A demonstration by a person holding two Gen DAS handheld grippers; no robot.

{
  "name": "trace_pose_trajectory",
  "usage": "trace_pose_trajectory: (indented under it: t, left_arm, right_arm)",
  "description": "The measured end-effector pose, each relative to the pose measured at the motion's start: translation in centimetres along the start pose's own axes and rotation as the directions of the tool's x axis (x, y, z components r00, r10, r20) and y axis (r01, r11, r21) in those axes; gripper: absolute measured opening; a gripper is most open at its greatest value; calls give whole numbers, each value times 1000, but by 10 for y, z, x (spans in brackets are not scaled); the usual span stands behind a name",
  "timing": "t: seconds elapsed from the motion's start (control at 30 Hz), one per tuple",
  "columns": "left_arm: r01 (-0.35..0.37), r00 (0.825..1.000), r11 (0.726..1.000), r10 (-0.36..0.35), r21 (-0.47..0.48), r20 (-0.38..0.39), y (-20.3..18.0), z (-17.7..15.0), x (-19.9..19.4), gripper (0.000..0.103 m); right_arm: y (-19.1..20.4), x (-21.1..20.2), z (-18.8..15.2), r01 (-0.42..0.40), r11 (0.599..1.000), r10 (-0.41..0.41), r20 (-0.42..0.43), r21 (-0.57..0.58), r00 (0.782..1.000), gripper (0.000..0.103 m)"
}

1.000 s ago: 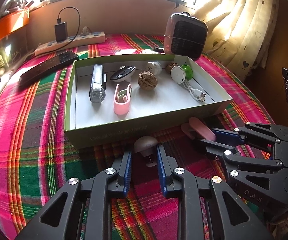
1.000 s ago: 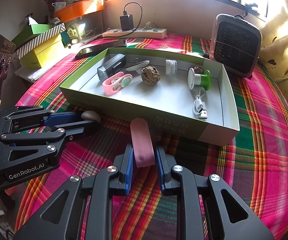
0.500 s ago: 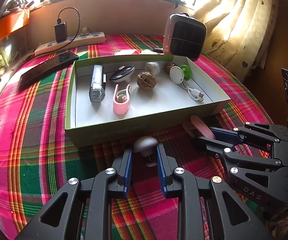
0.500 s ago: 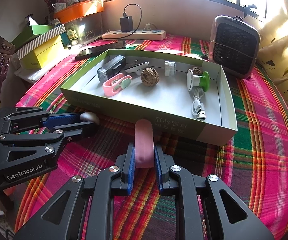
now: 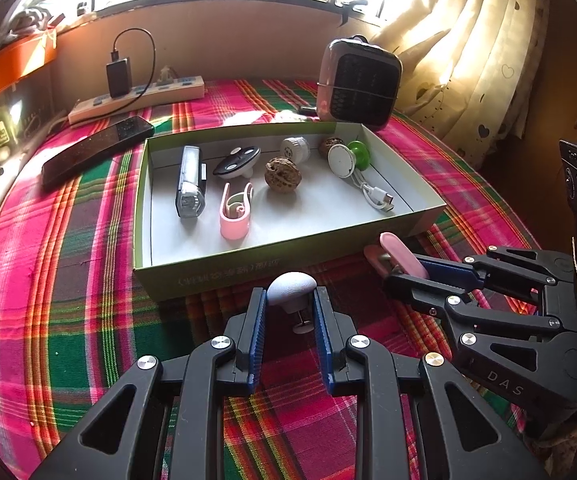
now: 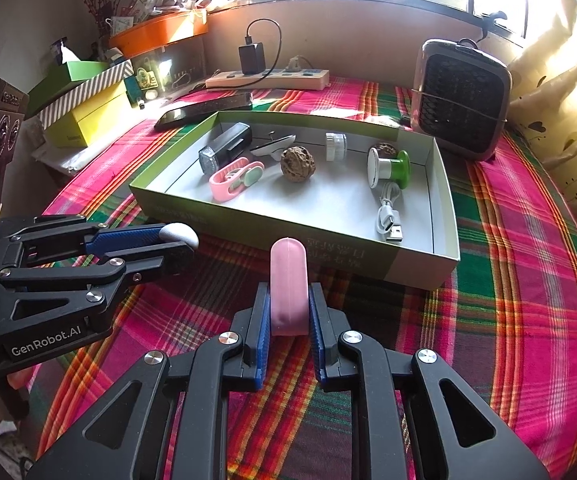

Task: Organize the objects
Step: 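Carry the pink case and white mushroom object over the white box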

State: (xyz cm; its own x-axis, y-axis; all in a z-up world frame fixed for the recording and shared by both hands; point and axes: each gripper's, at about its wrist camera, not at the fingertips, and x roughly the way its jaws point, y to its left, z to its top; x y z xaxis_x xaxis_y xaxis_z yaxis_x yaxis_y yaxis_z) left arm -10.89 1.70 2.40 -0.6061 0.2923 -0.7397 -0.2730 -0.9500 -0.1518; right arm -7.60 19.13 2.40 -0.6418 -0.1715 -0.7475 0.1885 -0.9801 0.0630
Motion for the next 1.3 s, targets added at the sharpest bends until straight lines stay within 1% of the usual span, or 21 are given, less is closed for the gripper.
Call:
trace_pose_trajectory:
  t: [0.1,0.57,0.9,1.3]
  left_arm:
    - [4,1000,1000,-4,1,6,-1,3,-3,21]
    - [9,999,1000,-9,8,51,-4,23,-14,21]
    - [14,998,1000,-14,4,54,-2,37,-8,21]
    - [15,998,1000,-15,2,58,-1,51,2,21]
  right_arm:
    - [-1,-5,3,-4,1000,4,13,6,1000,19]
    - [-4,-16,21,28,1000,-28,58,-3,998,19]
    - [-12,-14,37,46,999,-46,72,0,996,19]
    - [-19,-5,53,56,998,-56,69,-4,996,19]
